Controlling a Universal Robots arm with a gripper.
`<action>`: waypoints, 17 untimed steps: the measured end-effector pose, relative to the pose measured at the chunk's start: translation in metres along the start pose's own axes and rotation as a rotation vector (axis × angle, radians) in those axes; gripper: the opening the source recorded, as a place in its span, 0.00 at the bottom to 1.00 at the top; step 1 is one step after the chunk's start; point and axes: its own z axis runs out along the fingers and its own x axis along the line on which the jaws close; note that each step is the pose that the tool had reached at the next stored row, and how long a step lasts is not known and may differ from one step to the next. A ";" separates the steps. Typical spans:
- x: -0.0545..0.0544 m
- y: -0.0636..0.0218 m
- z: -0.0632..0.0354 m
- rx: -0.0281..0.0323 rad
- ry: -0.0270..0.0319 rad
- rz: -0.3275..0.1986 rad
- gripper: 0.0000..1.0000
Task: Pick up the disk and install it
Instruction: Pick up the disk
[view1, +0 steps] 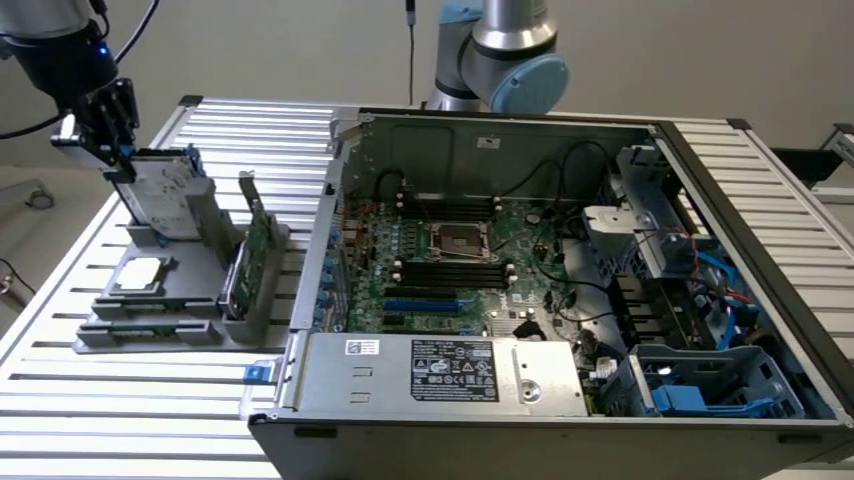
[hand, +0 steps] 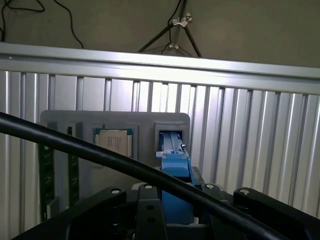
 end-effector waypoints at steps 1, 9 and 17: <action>0.000 0.0000 0.0001 -0.0003 0.0002 0.000 0.33; 0.000 0.0001 0.0008 0.0001 0.0004 0.001 0.33; 0.007 0.0004 0.0016 -0.0001 0.0004 0.009 0.33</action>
